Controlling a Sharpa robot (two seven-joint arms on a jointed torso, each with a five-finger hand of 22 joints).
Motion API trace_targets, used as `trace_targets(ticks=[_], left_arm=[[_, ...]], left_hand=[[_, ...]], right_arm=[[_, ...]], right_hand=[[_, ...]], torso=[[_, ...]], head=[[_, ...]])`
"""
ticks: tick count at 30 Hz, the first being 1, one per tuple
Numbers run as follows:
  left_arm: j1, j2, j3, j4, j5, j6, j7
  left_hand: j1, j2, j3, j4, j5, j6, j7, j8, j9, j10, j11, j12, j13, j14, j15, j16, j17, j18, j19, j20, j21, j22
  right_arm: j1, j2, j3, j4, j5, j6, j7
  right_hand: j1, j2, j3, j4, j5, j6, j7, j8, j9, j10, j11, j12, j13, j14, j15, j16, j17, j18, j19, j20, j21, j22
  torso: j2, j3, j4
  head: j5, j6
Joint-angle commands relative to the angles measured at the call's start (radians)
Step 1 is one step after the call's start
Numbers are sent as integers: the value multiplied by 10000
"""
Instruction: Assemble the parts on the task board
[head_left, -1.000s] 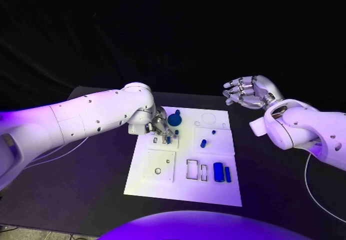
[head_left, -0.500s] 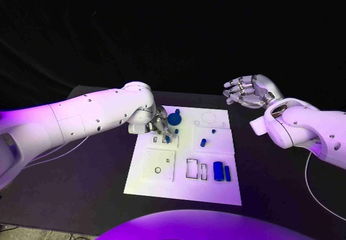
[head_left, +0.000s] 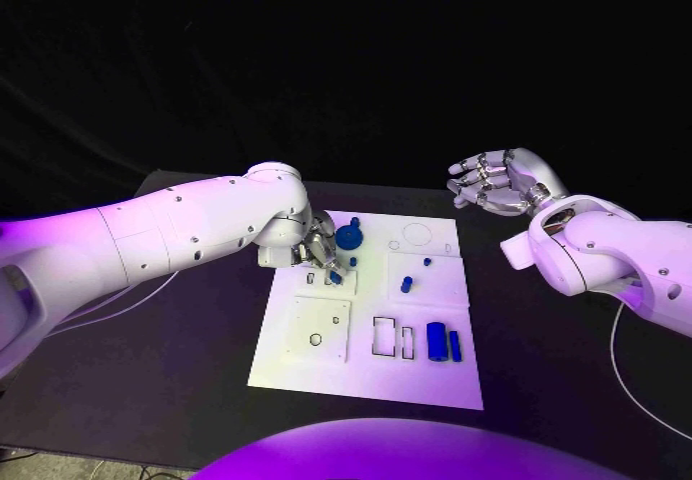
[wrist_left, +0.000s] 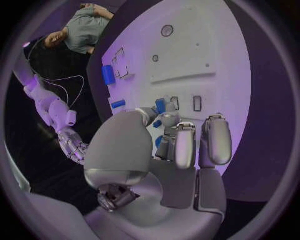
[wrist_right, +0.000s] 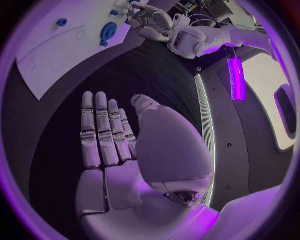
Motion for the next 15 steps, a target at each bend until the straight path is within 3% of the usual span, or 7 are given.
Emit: trace_targets(ticks=[1, 4, 10, 15], left_arm=[[0, -5, 5, 23, 235, -255, 166], [0, -75, 7, 85, 305, -422, 198], [0, -346, 38, 378, 411, -730, 223], [3, -831, 92, 898, 23, -1232, 429]], left_hand=[[124, -47, 1141, -744, 59, -59, -27, 124, 453, 92, -14, -60, 34, 572, -53, -6, 1016, -106, 51, -12, 67, 10], [39, -199, 1713, -977, 59, -67, -36, 249, 649, 177, -26, -43, 93, 585, -62, 10, 1046, -103, 46, -17, 64, 7], [-87, -297, 2013, -1102, 57, -57, -47, 316, 767, 244, -37, -18, 150, 597, -68, 27, 1077, -104, 50, -23, 65, 13], [-221, -347, 2188, -1149, 54, -22, -59, 373, 851, 355, -47, 67, 279, 606, -76, 38, 1096, -115, 89, -30, 89, 65]], right_arm=[[-9, 3, 1, -4, -149, -16, -2], [-14, -4, 1, -6, -148, -15, 2], [-26, -17, 1, -9, -141, -10, 9], [-41, -43, 0, -12, -132, -2, 16]], right_hand=[[-16, -116, 49, 13, 60, 31, 378, 42, -15, 60, -15, 16, -15, 82, -12, -67, -8, 119, 50, -19, 23, -8], [-19, -124, 60, 12, 80, 29, 379, 42, -18, 58, -14, 14, -18, 80, -11, -74, -12, 118, 50, -19, 21, -22], [-19, -124, 60, 12, 80, 29, 379, 42, -18, 58, -14, 14, -18, 80, -11, -74, -12, 118, 50, -19, 21, -22], [-23, -138, 78, 9, 106, 26, 381, 43, -22, 52, -11, 9, -22, 73, -7, -88, -19, 115, 48, -18, 17, -44]], torso=[[0, 0, -1], [2, 1, -1], [-12, 13, 12], [-29, 22, 33]], head=[[-9, 3], [-10, 11], [-2, 32], [-7, 17]])
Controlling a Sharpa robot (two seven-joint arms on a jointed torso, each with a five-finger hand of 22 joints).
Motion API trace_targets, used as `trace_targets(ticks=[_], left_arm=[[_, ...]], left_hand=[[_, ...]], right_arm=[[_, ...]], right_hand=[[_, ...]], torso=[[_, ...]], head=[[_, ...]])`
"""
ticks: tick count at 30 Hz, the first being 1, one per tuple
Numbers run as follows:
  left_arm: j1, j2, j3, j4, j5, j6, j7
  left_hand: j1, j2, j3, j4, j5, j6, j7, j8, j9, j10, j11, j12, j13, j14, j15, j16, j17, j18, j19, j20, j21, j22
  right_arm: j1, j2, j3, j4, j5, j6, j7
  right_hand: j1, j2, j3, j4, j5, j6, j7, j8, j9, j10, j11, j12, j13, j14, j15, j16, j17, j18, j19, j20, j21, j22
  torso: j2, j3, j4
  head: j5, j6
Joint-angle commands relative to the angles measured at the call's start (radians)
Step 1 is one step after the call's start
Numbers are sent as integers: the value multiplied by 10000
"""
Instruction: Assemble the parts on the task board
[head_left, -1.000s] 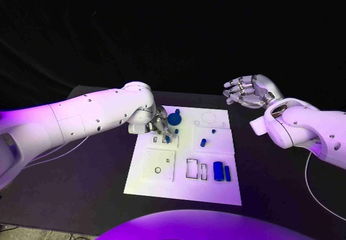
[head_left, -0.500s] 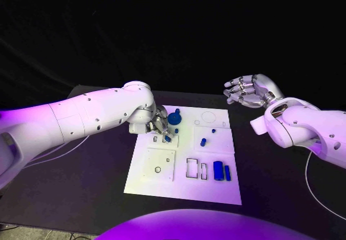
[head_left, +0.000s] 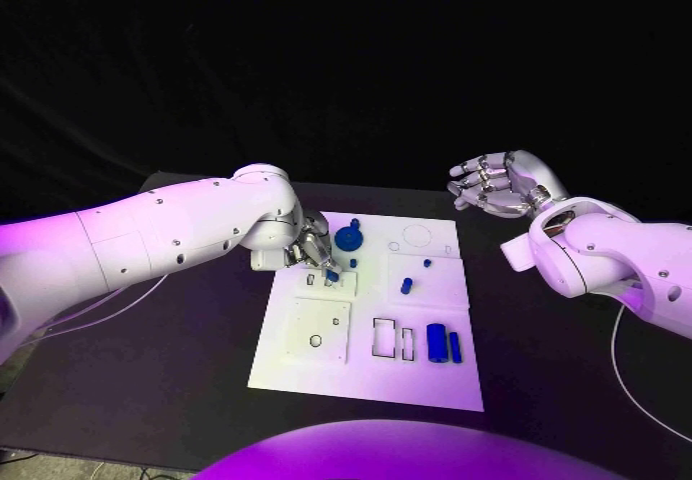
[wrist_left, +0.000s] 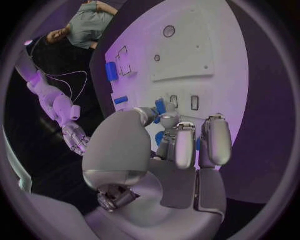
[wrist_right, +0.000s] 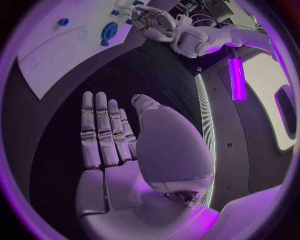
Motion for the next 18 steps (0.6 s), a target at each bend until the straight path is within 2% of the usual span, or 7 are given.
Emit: trace_targets(ticks=[1, 6, 9, 15, 18], left_arm=[[6, -248, 25, 321, -309, -718, 352], [-8, -569, 36, 676, -990, -1052, 548], [-110, -681, 37, 860, -1474, -1240, 620], [-316, -698, 37, 992, -1894, -1534, 664], [-375, -670, 36, 1017, -2019, -1564, 656]], left_hand=[[-93, -56, 1310, -1215, 12, 44, -48, 83, 869, 157, -8, 90, 92, 608, -81, 39, 1098, -120, 90, -18, 55, 49], [-144, -209, 1686, -1436, 16, 68, -83, 139, 981, 247, -48, 114, 143, 621, -119, 53, 1124, -132, 146, -52, 90, 116], [-165, -338, 2022, -1632, 19, 86, -87, 166, 1053, 273, -61, 96, 144, 623, -136, 52, 1128, -139, 174, -72, 109, 151], [-247, -454, 2262, -1755, 24, 127, -94, 190, 1113, 349, -70, 136, 216, 624, -143, 50, 1128, -153, 218, -80, 138, 211], [-268, -496, 2322, -1801, 25, 141, -98, 196, 1130, 384, -75, 163, 259, 625, -147, 51, 1131, -159, 240, -84, 153, 241]], right_arm=[[-17, -16, 0, 1, -118, 14, 29], [-39, -49, 0, 1, -114, 15, 39], [-63, -72, 0, 5, -113, 12, 44], [-100, -81, 0, 6, -112, 16, 55], [-114, -79, 0, 2, -112, 18, 59]], right_hand=[[17, -98, 77, 8, 51, 26, 381, 43, -14, 52, -11, 9, -13, 74, -7, -47, -11, 115, 48, -18, 17, -16], [17, -98, 77, 8, 51, 26, 381, 43, -14, 52, -11, 9, -13, 74, -7, -47, -11, 115, 48, -18, 17, -16], [27, -107, 98, -3, 64, 24, 381, 44, -17, 48, -12, 5, -15, 70, -6, -58, -16, 114, 47, -18, 15, -34], [27, -107, 98, -3, 64, 24, 381, 44, -17, 48, -12, 5, -15, 70, -6, -58, -16, 114, 47, -18, 15, -34], [35, -110, 119, -11, 73, 22, 382, 45, -20, 46, -11, 2, -17, 69, -5, -66, -21, 114, 47, -19, 13, -50]], torso=[[-19, 12, 25], [-31, 7, 54], [-28, -7, 59], [-15, -21, 32], [-7, -11, 23]], head=[[-1, -21], [-7, -39], [16, -47], [53, -50], [73, -54]])
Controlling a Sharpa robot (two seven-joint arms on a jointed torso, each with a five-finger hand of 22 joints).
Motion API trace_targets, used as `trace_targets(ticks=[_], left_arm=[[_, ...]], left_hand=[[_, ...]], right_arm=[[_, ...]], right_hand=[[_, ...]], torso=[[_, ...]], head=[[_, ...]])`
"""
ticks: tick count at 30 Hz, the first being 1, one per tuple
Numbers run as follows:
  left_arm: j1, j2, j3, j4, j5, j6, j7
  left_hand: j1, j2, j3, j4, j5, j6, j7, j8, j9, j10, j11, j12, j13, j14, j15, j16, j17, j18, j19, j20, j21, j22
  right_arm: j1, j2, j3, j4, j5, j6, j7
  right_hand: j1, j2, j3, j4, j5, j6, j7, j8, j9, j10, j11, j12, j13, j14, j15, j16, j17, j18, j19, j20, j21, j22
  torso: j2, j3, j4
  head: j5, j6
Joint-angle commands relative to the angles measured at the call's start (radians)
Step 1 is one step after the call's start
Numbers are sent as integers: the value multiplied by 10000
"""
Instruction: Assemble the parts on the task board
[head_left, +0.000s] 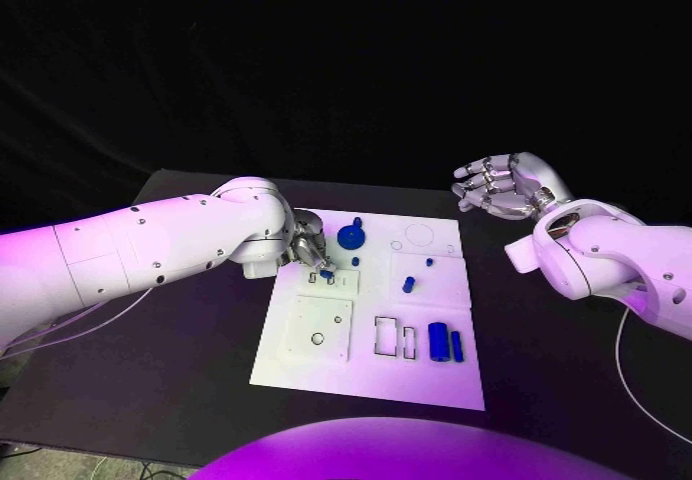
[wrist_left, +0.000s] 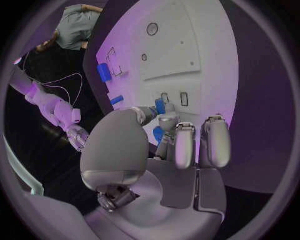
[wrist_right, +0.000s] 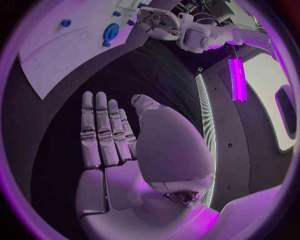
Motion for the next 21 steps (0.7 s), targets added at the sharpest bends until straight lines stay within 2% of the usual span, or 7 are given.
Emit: trace_targets(ticks=[1, 14, 21], left_arm=[[-34, 41, 8, 47, -567, -359, 203], [-120, 258, -27, 43, -741, -151, 105], [-132, 304, -32, 23, -773, 185, -24]], left_hand=[[-16, -114, 1876, -1797, 25, 116, -77, 23, 1124, 81, 15, 45, 26, 626, -77, 51, 1131, -159, 91, -9, 62, 25], [-55, -184, 1983, -1881, 32, 156, -88, 36, 1154, 140, 4, 83, 82, 625, -85, 46, 1126, -168, 123, -15, 84, 69], [-76, -222, 2038, -1929, 36, 176, -94, 43, 1171, 167, -3, 96, 100, 625, -90, 47, 1128, -169, 126, -19, 86, 72]], right_arm=[[-17, 2, 2, 3, -111, 19, 57], [-38, 26, 2, -2, -115, 24, 63], [-41, 32, 2, -7, -116, 23, 63]], right_hand=[[-4, -72, 65, -9, 35, 22, 382, 45, -13, 46, -11, 2, -9, 69, -5, -66, -9, 114, 47, -19, 13, -8], [-9, -79, 71, -9, 35, 21, 384, 45, -15, 44, -9, 0, -10, 69, -3, -71, -11, 113, 47, -18, 12, -18], [-9, -83, 74, -10, 36, 20, 385, 45, -15, 43, -8, -1, -10, 68, -2, -73, -12, 113, 46, -18, 12, -22]], torso=[[17, 5, -16], [29, 12, -26], [26, 24, -29]], head=[[27, -4], [36, -14], [29, -44]])
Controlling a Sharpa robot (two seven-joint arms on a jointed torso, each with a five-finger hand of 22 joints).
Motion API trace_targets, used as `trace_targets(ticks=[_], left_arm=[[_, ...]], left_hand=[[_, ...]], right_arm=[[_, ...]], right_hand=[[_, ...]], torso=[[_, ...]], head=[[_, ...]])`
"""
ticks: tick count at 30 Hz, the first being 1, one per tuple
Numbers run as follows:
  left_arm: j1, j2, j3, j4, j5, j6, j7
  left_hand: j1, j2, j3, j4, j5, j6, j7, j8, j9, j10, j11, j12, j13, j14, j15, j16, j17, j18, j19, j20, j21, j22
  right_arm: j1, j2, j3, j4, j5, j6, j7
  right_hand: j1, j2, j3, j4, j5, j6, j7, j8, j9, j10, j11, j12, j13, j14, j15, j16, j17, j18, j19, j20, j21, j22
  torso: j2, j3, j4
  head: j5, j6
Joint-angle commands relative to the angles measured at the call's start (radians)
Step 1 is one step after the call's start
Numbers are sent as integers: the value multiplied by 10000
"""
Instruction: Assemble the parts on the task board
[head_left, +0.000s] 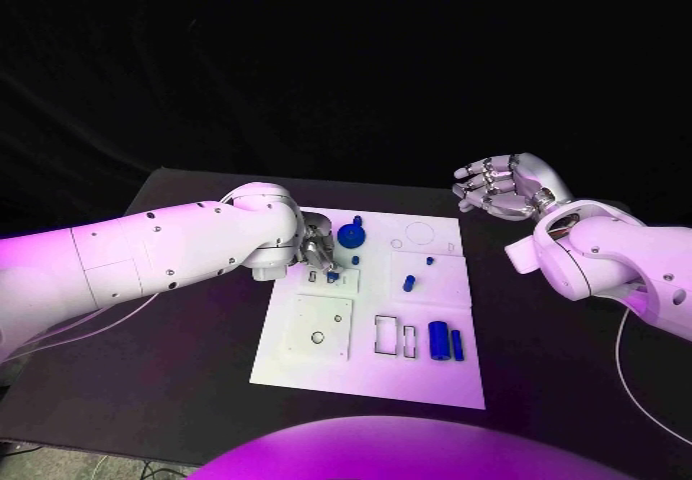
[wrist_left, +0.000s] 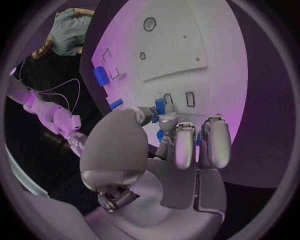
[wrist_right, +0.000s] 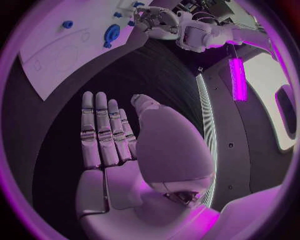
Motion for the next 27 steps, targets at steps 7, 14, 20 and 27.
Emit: trace_targets(ticks=[7, 14, 20, 27], left_arm=[[-8, 50, -1, -26, -185, 567, -230], [-7, 62, -3, -61, -259, 677, -374], [-7, 84, -6, -64, -321, 768, -434], [-7, 130, -9, -98, -356, 686, -470]], left_hand=[[-19, -176, 1975, -1928, 55, 197, -100, 54, 608, 121, -14, 46, 18, 627, -96, 46, 1129, -172, 66, -28, 67, 55], [-53, -200, 2028, -1960, 65, 229, -107, 66, 627, 161, -20, 73, 57, 627, -100, 44, 1128, -173, 71, -32, 70, 60], [-91, -229, 2085, -1993, 76, 263, -117, 80, 651, 180, -28, 70, 50, 627, -105, 44, 1129, -174, 77, -37, 74, 69], [-136, -239, 2148, -2011, 85, 293, -125, 97, 679, 200, -35, 72, 55, 628, -111, 44, 1130, -172, 73, -42, 71, 62]], right_arm=[[-12, 19, 1, -4, -117, 20, 60], [-17, 18, 1, -5, -117, 15, 61], [-19, 22, 1, -7, -117, 14, 65], [-22, 21, 1, -5, -119, 9, 73]], right_hand=[[-9, -83, 75, -11, 37, 20, 385, 45, -17, 43, -8, -1, -11, 68, -2, -35, -13, 113, 46, -18, 12, -9], [-9, -83, 75, -11, 37, 20, 385, 45, -17, 43, -8, -1, -11, 68, -2, -35, -13, 113, 46, -18, 12, -9], [-9, -83, 75, -11, 37, 20, 385, 45, -17, 43, -8, -1, -11, 68, -2, -35, -13, 113, 46, -18, 12, -9], [-12, -97, 96, -16, 38, 18, 387, 47, -21, 39, -6, -5, -13, 68, 0, -46, -20, 112, 46, -17, 11, -33]], torso=[[-10, 0, 9], [-9, -3, 13], [-13, -8, 16], [-6, -9, 15]], head=[[-13, -21], [-3, -38], [-10, -42], [-16, -33]])
